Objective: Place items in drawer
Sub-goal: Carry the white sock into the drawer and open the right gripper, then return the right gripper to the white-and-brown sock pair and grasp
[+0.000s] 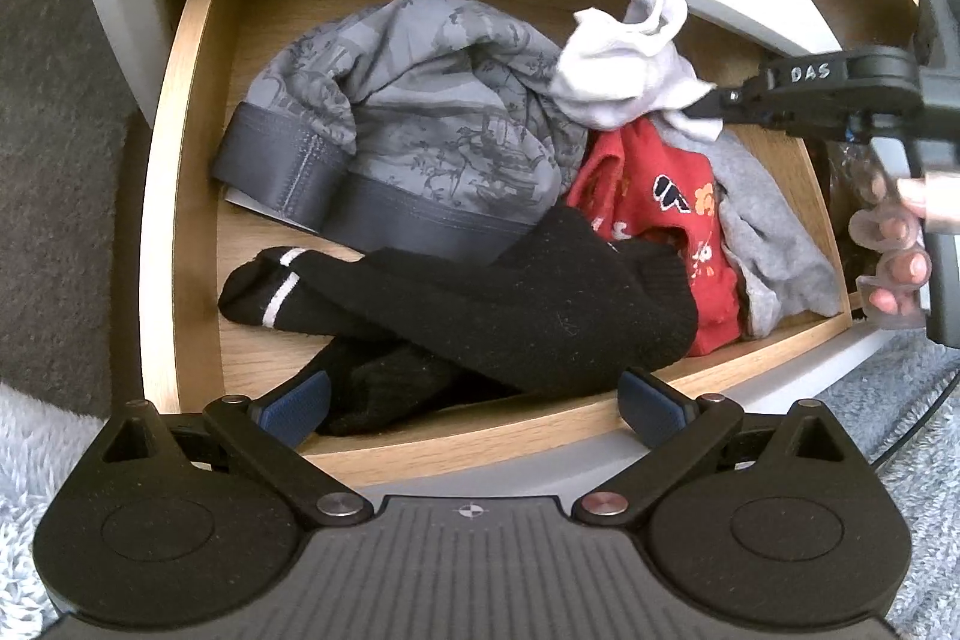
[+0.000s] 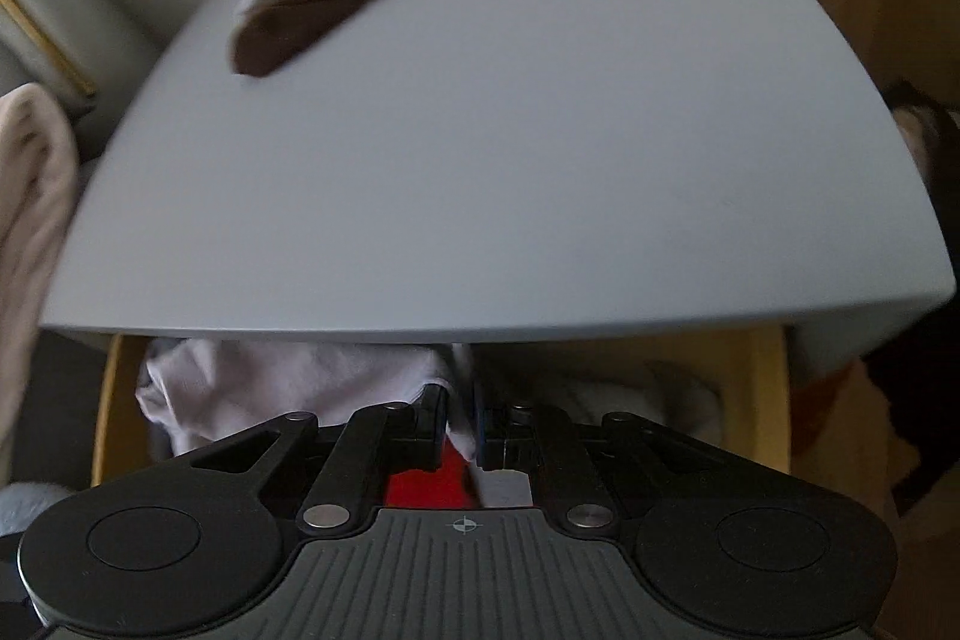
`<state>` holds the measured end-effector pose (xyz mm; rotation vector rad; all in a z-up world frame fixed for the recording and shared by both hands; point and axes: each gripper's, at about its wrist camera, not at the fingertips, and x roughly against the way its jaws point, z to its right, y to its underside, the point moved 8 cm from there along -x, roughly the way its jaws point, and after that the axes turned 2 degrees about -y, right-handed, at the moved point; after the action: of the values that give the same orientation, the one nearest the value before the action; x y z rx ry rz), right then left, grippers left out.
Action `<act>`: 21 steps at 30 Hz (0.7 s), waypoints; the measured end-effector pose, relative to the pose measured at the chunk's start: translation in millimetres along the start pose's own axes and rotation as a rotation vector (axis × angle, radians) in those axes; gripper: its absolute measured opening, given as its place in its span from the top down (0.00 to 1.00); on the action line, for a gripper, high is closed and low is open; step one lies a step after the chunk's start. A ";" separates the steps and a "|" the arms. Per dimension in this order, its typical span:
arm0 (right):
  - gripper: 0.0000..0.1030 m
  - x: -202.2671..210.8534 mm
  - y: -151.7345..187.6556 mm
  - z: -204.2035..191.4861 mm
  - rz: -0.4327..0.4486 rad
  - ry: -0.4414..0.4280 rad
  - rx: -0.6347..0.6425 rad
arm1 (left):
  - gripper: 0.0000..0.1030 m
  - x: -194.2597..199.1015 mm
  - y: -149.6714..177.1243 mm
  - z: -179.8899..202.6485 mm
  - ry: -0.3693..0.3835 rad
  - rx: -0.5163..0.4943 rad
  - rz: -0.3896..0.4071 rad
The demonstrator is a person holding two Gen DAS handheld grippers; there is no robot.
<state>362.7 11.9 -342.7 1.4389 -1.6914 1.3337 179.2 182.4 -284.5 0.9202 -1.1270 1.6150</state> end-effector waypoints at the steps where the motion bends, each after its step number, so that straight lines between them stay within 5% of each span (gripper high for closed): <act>1: 0.92 -3.7 1.1 2.4 -0.012 0.018 -0.004 | 0.00 -0.1 0.4 0.1 -0.001 -0.001 -0.001; 9: 0.92 -8.3 7.3 30.9 -0.052 0.171 -0.073 | 0.00 -0.9 0.4 -1.4 -0.002 0.000 -0.004; 15: 0.91 -8.8 9.4 27.8 -0.067 0.196 -0.034 | 0.00 -1.8 0.8 -2.7 -0.005 -0.002 -0.002; 18: 0.77 -3.0 5.0 20.0 -0.063 0.201 0.024 | 0.00 -2.6 1.0 -1.7 -0.002 0.000 -0.003; 21: 0.43 1.4 -5.7 -8.2 -0.053 0.207 0.159 | 0.00 -3.0 1.4 -1.7 0.001 0.003 -0.005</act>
<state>366.2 19.2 -336.7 1.3684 -1.4332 1.5587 178.6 183.0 -288.1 0.9238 -1.1213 1.6138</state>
